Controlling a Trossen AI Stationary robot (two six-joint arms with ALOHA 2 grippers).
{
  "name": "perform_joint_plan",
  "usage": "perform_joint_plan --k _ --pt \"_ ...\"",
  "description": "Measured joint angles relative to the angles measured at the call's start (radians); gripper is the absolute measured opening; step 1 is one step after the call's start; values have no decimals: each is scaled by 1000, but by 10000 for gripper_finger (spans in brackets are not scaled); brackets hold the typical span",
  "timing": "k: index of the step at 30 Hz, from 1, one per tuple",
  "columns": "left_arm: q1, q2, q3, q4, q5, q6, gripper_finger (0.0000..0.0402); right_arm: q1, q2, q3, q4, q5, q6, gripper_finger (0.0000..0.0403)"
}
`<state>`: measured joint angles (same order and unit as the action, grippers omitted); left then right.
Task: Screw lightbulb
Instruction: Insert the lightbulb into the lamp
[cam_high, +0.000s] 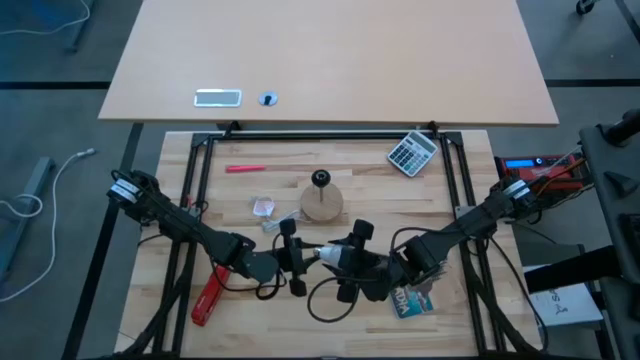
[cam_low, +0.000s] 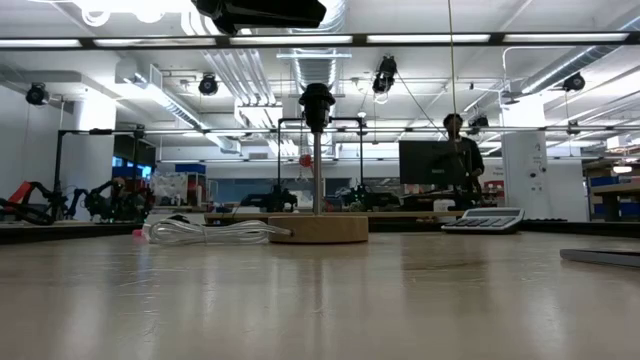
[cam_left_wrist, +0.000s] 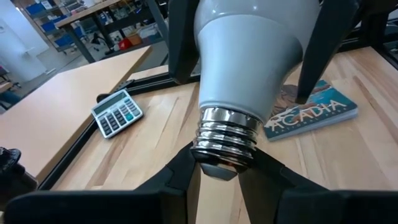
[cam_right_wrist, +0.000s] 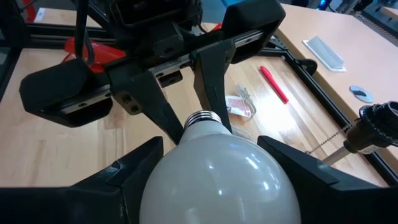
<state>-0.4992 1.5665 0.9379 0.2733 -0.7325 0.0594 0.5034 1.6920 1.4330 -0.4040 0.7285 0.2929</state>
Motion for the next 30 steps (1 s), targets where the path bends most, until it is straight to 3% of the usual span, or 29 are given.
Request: perform_joint_plan --k 5,14,18,22,30 --pt "0 0 0 -1 8 3 91 0 0 0 -1 -4 2 250" --pt "-8 -1 0 -2 16 1 177 0 0 0 -9 -41 4 247" --pt "-12 -1 0 -2 46 9 196 0 0 0 -8 -41 4 247" --pt "-12 -1 0 24 68 10 185 0 0 0 -6 -44 6 245" --pt "-11 -1 0 60 72 51 126 0 0 0 -3 -58 10 245"
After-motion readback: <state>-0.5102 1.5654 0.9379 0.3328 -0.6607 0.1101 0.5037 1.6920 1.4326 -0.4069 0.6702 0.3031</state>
